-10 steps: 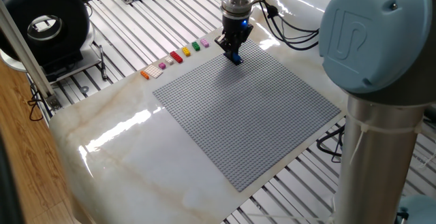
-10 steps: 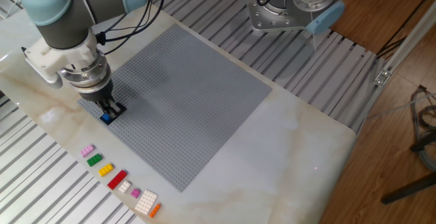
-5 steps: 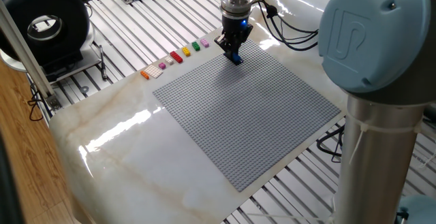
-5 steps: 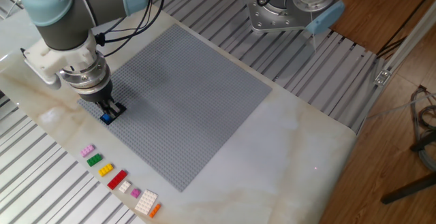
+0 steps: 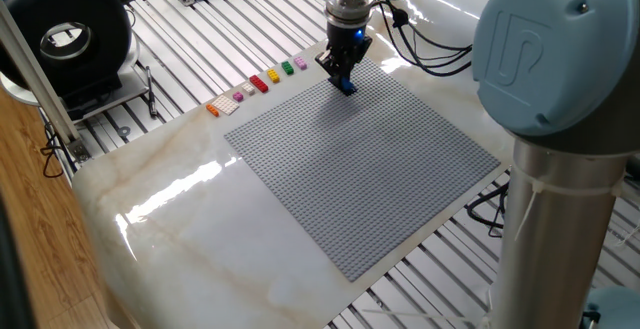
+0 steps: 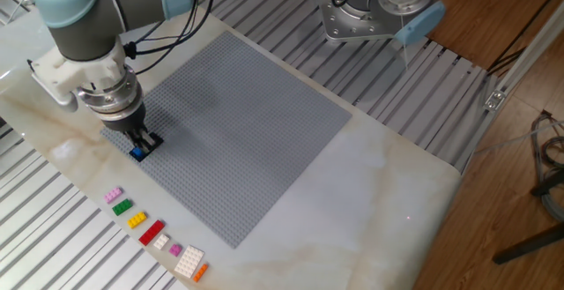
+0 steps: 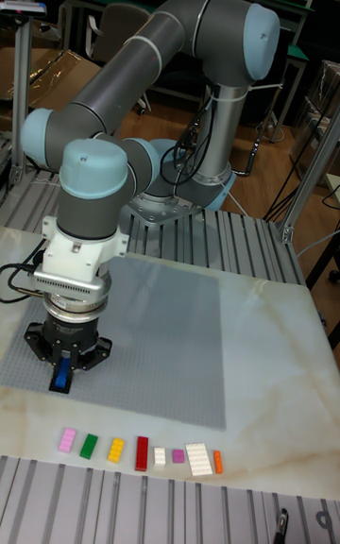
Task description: Stack small Lego blocks one on top of the other
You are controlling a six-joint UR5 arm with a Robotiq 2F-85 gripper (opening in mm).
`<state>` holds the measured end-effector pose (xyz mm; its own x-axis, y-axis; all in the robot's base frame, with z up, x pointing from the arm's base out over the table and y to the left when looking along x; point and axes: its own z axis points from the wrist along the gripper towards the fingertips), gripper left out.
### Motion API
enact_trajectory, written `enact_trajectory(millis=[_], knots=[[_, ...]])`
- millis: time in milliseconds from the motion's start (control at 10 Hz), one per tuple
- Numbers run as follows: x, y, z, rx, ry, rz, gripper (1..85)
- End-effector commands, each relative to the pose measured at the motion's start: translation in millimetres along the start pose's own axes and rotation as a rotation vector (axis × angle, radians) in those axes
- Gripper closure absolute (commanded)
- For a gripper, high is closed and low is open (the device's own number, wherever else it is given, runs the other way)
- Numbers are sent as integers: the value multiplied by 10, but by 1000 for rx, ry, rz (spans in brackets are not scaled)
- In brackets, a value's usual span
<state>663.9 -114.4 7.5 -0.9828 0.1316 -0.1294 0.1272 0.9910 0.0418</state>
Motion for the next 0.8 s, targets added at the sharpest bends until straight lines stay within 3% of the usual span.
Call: enact_trajectory(millis=[0,100,200,300,500,600,700], knots=[[-110,181,-25,-96,-58,83,847],[-113,178,73,-80,-53,27,847],[-119,238,93,-97,-57,17,847],[-101,182,83,-75,-51,10,847],[-101,220,-59,-110,-53,79,847],[-70,424,-82,-190,-40,58,847],[-68,427,-83,-192,-42,10,847]])
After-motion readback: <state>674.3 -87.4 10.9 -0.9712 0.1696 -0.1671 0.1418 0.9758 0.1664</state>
